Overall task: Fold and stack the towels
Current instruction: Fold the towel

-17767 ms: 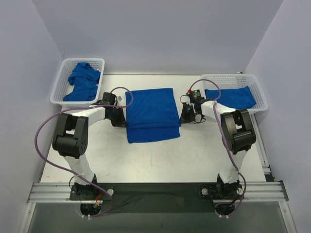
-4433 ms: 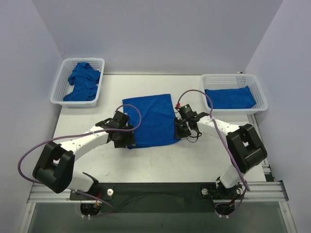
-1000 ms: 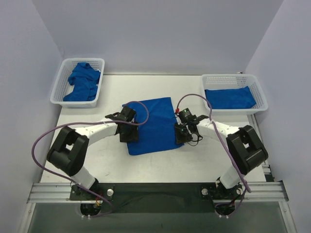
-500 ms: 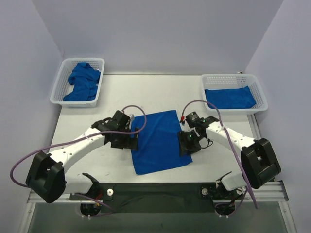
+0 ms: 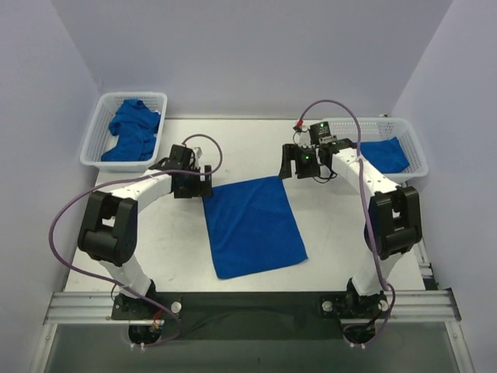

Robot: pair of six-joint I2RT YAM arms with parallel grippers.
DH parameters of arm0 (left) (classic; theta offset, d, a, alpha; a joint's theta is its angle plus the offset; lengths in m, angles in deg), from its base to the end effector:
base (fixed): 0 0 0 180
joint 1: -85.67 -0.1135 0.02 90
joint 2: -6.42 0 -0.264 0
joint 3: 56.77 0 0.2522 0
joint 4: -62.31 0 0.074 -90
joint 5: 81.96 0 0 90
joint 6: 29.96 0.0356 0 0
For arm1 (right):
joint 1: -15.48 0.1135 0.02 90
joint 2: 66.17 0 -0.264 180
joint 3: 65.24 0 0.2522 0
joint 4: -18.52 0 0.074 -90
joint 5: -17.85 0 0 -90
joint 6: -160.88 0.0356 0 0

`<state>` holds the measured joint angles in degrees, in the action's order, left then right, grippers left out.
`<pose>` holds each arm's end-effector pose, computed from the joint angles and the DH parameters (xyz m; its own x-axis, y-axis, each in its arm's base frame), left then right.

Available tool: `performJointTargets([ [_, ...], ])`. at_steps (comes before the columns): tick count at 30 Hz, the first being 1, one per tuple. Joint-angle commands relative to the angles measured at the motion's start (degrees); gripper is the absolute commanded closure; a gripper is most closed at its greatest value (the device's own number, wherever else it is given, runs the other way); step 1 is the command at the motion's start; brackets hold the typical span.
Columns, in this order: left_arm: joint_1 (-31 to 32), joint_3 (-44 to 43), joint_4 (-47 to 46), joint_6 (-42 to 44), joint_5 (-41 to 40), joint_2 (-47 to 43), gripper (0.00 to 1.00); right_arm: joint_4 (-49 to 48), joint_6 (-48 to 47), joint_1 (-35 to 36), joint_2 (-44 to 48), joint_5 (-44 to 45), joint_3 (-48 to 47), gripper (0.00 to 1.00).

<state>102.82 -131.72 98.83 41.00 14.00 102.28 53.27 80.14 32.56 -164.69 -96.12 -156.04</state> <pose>0.3252 -0.1042 0.1939 -0.8743 -0.0698 -0.4803 0.0650 0.9639 -0.2583 0.3663 0.1277 0.2688 -0.7263 -0.0693 -0.6839 -0.4437 0.8071 0.3894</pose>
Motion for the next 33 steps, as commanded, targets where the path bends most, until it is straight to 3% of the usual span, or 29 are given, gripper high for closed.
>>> performJointTargets([
  [1, -0.36, -4.73, -5.09, 5.51, 2.74, 2.93, 0.08, -3.32, -1.78, -0.73, -4.83, -1.26, -3.72, 0.28],
  [4, -1.15, -5.43, -5.27, 6.48, 2.66, 5.30, 0.08, -4.55, -2.66, -1.35, -8.70, -1.87, -5.05, 0.25],
  [11, -1.50, -6.83, -6.16, 7.80, 3.97, 10.22, 0.20, -8.51, -2.67, -1.70, -15.28, -3.10, -5.49, 0.25],
  [19, -1.50, -7.45, -5.10, 7.62, 5.12, 14.01, 0.50, -10.53, -0.73, -1.70, -20.39, -3.81, -7.33, 0.25],
  [25, -1.50, -7.37, -4.05, 8.76, 4.33, 13.92, 0.65, -10.45, -0.38, -1.88, -23.29, -4.77, -9.36, 0.27],
  [33, -1.59, -6.23, -3.17, 9.99, 3.98, 12.87, 0.66, -10.36, -0.90, -1.96, -24.35, -10.30, -8.22, 0.42],
])
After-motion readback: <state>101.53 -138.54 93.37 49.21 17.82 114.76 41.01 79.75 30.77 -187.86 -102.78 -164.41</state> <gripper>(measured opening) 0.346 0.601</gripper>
